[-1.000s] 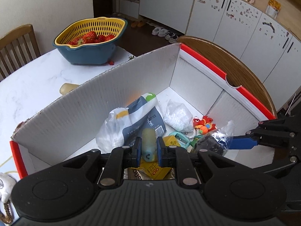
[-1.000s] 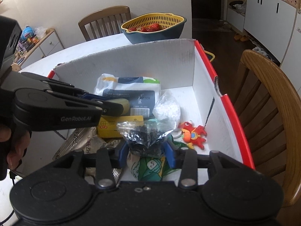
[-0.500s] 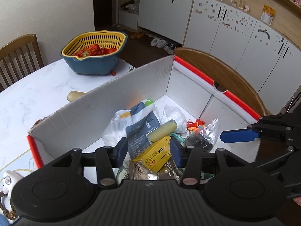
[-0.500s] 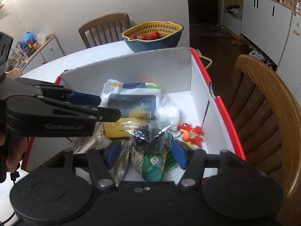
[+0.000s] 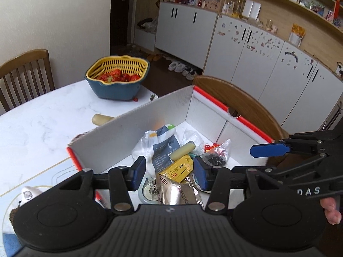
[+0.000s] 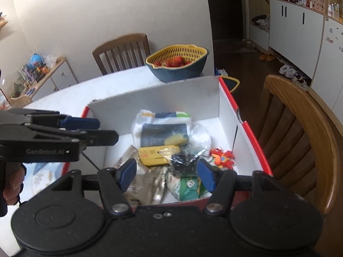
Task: Organize objects
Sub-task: 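Open both tools to release the pendant and bag inside the shoebox, then withdraw both tools back over the brown bracelet and white figure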
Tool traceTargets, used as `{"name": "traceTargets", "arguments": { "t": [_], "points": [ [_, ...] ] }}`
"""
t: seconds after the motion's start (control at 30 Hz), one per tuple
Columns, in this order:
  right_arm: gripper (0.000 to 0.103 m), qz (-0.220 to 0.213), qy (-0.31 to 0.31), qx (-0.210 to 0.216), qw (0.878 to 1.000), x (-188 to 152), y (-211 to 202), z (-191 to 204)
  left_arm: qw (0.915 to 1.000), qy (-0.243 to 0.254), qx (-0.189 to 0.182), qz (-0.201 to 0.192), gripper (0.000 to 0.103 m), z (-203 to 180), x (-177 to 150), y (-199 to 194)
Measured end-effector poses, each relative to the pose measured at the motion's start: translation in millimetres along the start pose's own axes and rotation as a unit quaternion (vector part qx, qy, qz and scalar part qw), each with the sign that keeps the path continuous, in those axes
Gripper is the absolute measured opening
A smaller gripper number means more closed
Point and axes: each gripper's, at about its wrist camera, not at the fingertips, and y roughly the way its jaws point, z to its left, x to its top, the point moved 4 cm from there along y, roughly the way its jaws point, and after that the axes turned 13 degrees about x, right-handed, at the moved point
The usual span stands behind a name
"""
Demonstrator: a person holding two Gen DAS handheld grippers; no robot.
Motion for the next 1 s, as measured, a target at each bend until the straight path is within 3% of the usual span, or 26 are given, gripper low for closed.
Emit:
{"name": "traceTargets", "arguments": {
  "t": [0.3,0.4,0.57,0.67,1.0],
  "points": [
    [0.064,-0.035,0.013,0.005,0.999,-1,-16,35,0.9997,-0.005,0.004,-0.023,0.048,29,-7,-44],
    [0.068,-0.042,0.011,0.005,0.999,-2,-17,49,0.9994,-0.005,0.008,-0.032,0.059,42,-12,-56],
    [0.074,-0.051,0.015,0.009,0.999,-5,-16,72,0.9992,-0.008,0.01,-0.039,0.061,62,-21,-69],
    [0.077,-0.057,0.015,0.01,0.998,-5,-14,85,0.999,-0.01,0.015,-0.041,0.069,77,-26,-76],
    [0.094,-0.072,0.002,0.022,0.997,-5,-2,131,0.9982,-0.021,0.025,-0.051,0.08,122,-41,-91]
  ]
}}
